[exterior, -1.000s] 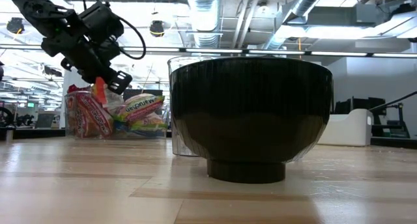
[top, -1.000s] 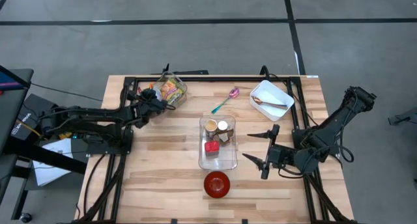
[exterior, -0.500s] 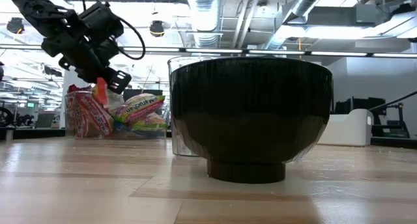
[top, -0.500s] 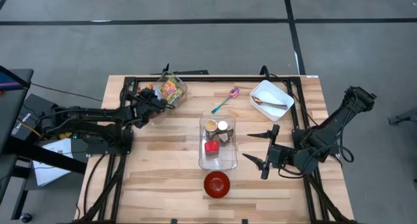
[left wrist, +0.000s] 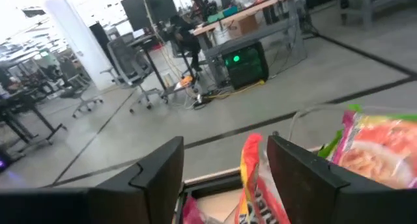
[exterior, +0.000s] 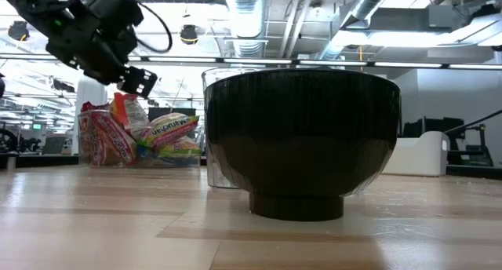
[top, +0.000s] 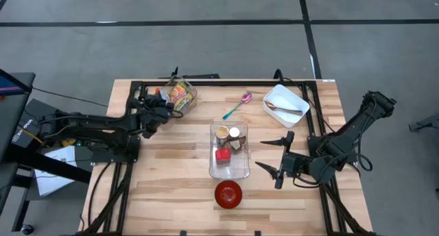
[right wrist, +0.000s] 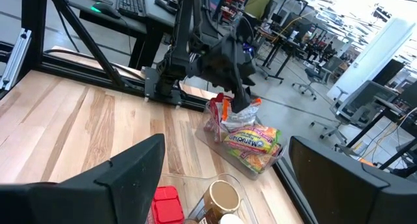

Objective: Pick & Place Food Item
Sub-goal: Put the orange noodle pack into the top transparent bin, then put the blue spoon into the white bin

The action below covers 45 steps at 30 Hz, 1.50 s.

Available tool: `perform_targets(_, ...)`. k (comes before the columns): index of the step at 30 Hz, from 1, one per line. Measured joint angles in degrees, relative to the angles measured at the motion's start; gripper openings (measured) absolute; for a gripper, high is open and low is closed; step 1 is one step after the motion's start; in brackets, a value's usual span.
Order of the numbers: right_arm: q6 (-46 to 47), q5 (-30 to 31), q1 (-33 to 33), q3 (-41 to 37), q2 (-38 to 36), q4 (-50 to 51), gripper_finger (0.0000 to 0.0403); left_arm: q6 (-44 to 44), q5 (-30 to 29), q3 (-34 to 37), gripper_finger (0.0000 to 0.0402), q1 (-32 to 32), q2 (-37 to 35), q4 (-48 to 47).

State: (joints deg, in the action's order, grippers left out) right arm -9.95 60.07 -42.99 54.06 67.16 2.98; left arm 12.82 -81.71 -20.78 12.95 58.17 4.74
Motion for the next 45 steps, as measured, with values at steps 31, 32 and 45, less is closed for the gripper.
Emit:
perform_targets(31,3.5,3.0,1.0,0.0,0.0,4.8,0.0322,-27.6,89.1,0.0,0.0171,-16.6,-11.2,36.8)
perform_targets(32,4.2,3.2,1.4,0.0,0.0,5.8,0.0322,-27.6,89.1,0.0,0.0173,-17.4,-11.2,38.6)
perform_targets(45,32.0,-5.3,18.1,0.0,-3.4,27.3,0.0322,-28.3,84.0,0.0,0.0182,-20.8,-11.2,43.4)
